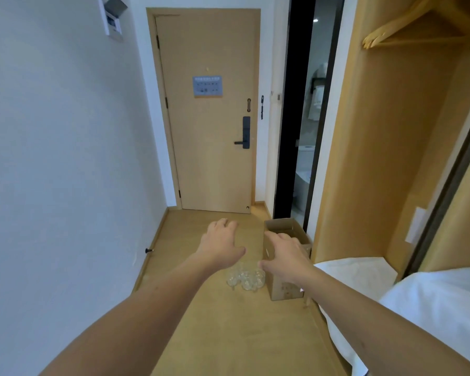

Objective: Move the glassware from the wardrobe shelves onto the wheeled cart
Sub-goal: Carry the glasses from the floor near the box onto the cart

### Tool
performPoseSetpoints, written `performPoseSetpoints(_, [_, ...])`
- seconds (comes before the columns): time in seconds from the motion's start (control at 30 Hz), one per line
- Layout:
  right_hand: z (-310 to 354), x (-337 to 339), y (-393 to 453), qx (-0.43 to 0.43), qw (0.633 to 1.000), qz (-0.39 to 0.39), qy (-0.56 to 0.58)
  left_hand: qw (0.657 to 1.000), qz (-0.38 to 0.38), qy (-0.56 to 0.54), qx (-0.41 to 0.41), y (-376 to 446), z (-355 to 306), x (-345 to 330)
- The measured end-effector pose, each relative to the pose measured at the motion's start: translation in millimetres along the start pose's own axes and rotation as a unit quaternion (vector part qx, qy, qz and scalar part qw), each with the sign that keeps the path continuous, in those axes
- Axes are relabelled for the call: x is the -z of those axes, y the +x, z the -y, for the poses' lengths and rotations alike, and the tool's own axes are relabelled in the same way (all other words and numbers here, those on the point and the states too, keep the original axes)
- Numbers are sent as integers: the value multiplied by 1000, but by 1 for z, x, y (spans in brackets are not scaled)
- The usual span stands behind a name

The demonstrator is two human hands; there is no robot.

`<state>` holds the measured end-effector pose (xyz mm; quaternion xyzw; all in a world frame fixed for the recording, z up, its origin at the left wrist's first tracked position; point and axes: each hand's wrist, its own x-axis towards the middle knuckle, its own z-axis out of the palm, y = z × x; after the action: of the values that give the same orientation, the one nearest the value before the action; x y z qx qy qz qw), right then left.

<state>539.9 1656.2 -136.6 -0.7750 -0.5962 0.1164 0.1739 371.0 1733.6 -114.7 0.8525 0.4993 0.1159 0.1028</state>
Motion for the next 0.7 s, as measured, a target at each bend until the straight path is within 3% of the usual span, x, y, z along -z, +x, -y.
performPoseSetpoints(0.7, [-20,-73,242,-70,995,59,41,998,61,-28,-6,238,100,-77])
